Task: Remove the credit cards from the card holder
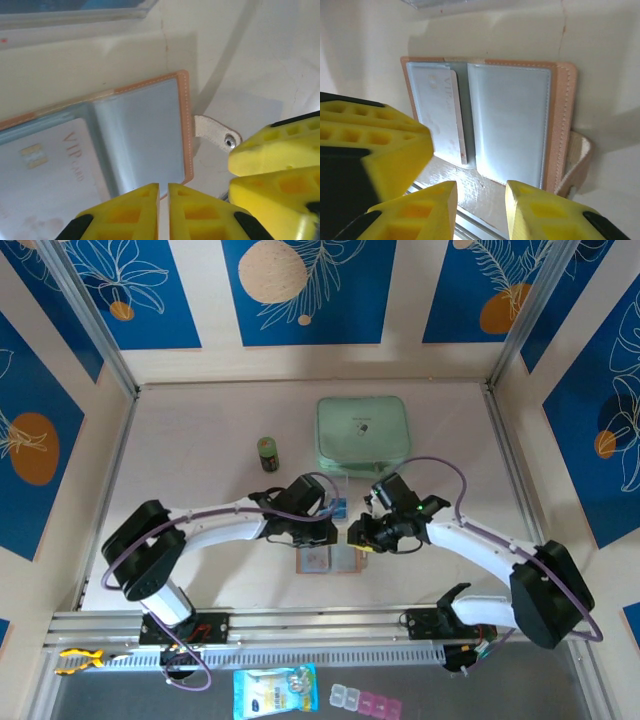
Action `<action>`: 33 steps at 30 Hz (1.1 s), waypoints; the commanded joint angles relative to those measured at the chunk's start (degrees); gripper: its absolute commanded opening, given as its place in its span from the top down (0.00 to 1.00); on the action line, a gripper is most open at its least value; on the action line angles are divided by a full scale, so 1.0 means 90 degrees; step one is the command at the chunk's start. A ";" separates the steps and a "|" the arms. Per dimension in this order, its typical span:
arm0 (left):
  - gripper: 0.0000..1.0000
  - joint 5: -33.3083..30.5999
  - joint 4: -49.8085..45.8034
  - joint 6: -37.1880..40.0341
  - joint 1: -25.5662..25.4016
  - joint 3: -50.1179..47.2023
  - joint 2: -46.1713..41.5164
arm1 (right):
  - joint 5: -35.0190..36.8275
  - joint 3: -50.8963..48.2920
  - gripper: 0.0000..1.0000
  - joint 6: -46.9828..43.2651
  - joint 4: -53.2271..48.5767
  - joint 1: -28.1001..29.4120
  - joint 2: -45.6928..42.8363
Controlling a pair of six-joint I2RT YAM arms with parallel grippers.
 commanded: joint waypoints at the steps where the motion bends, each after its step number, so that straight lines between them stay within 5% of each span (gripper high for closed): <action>1: 0.88 -0.0168 -0.0211 0.0139 0.0141 -0.0344 -0.0350 | -0.0064 0.0322 0.69 0.0157 0.0208 0.0241 0.0299; 12: 0.88 -0.0334 0.0079 -0.0025 0.0296 -0.1292 -0.0968 | -0.0135 0.0566 0.73 0.0440 0.0884 0.0736 0.1179; 33: 0.89 -0.0371 0.0470 0.0028 0.0417 -0.1760 -0.0699 | -0.0253 0.0907 0.78 0.0418 0.1079 0.1031 0.2096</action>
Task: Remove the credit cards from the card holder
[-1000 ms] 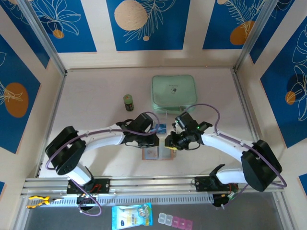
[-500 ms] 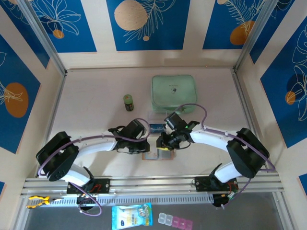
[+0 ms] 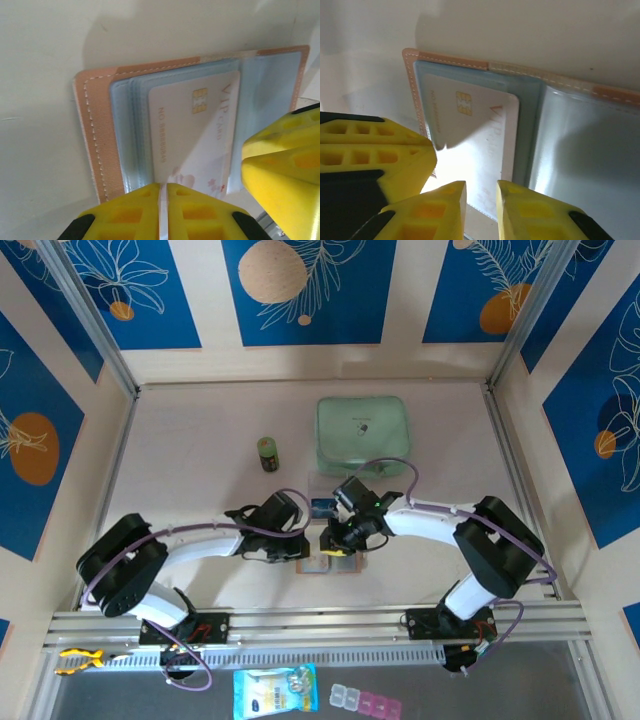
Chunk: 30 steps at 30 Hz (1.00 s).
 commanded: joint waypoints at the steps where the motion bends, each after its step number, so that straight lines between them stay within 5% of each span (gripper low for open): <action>1: 0.89 -0.0070 0.0047 0.0030 0.0061 -0.0115 0.0076 | -0.0156 0.0177 0.79 0.0038 -0.0012 0.0054 0.0105; 30: 0.88 -0.0098 0.0021 -0.0050 0.0072 -0.0235 -0.0024 | 0.0423 0.0396 0.74 -0.0250 -0.0750 0.0166 0.0385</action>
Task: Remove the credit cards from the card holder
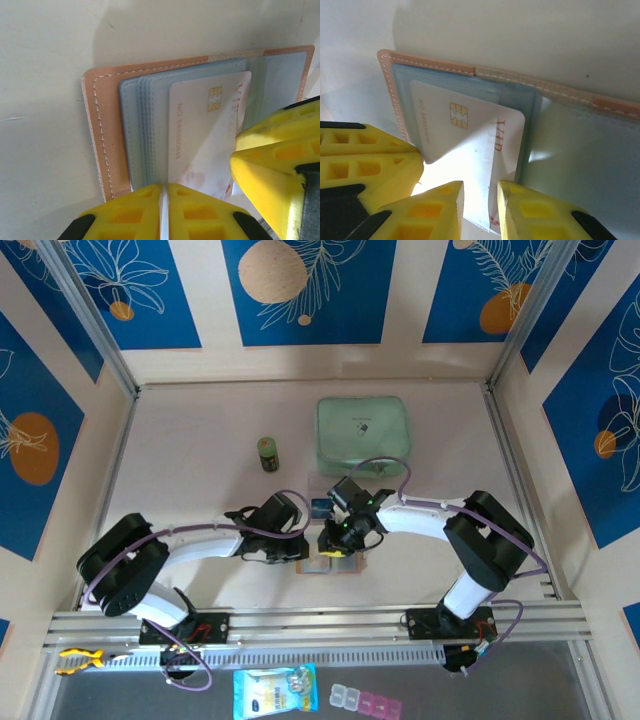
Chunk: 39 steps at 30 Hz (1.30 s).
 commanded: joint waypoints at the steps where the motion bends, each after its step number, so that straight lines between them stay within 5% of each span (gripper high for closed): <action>1: 0.88 -0.0093 -0.0101 -0.0045 0.0061 -0.0147 -0.0034 | 0.0229 0.0124 0.74 -0.0119 -0.0406 0.0053 0.0022; 39: 0.93 0.0290 0.0006 0.0190 0.0043 0.0419 0.0366 | 0.0027 -0.0339 0.74 -0.0073 -0.0071 -0.0194 -0.0654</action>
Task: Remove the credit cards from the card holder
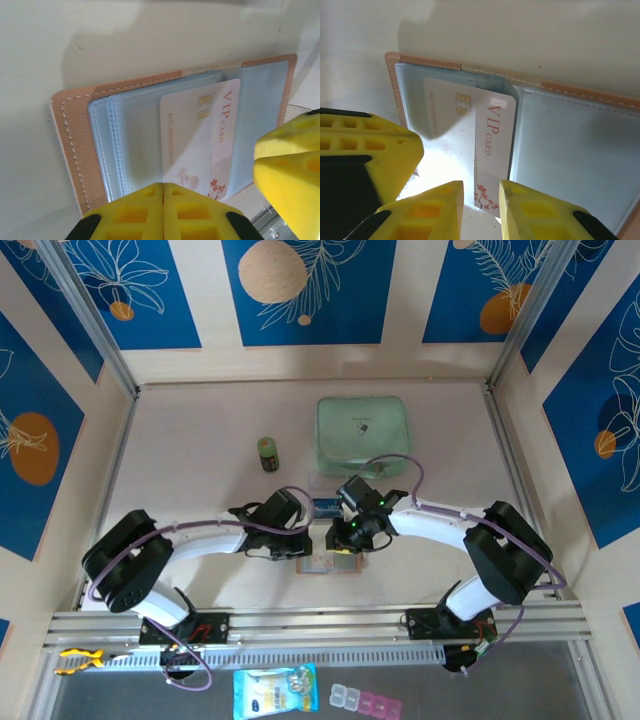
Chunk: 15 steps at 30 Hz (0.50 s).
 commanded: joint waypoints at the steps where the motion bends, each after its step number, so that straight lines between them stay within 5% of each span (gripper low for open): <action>1: 0.93 0.0213 0.0064 0.0131 0.0033 0.0120 0.0140 | -0.0263 -0.0072 0.74 0.0039 0.0139 -0.0029 0.0071; 15: 0.93 0.0171 -0.0276 0.0172 0.0034 0.0120 0.0311 | -0.0268 -0.0170 0.74 0.0055 0.0213 -0.0130 0.0235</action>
